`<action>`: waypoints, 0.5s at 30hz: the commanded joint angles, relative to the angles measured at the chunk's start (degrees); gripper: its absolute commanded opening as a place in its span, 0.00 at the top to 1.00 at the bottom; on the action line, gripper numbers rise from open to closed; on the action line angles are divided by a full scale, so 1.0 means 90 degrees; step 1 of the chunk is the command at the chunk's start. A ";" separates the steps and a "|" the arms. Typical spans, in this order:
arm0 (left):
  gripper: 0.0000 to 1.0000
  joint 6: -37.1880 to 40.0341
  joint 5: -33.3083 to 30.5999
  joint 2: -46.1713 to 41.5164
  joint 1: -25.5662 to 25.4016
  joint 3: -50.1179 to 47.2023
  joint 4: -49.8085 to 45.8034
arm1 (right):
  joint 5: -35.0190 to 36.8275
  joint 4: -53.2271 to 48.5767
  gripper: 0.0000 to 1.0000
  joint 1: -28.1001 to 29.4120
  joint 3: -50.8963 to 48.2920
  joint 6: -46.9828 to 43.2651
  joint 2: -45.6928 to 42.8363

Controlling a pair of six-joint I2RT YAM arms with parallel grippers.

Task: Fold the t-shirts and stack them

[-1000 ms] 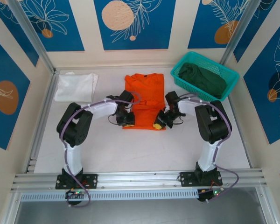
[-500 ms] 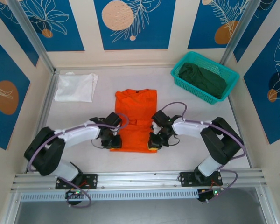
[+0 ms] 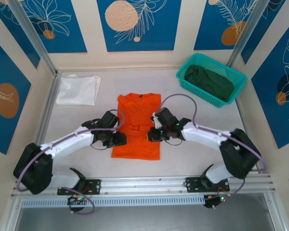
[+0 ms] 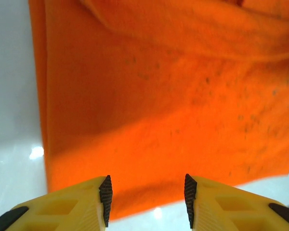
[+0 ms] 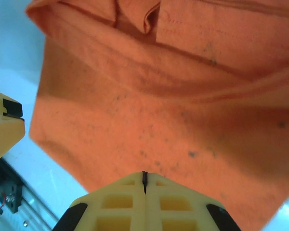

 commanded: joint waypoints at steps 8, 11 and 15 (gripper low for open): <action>0.47 -0.0808 0.0319 0.1103 0.0276 0.0327 0.1688 | 0.0259 -0.0280 1.00 -0.0064 0.0913 -0.0150 0.1127; 0.44 -0.0707 0.0292 0.1428 0.0300 0.0619 0.1721 | 0.0404 -0.0476 1.00 -0.0226 0.1220 -0.0140 0.1378; 0.41 -0.0654 0.0359 0.1887 0.0415 0.0883 0.1945 | 0.0398 -0.0559 1.00 -0.0533 0.1493 -0.0023 0.1629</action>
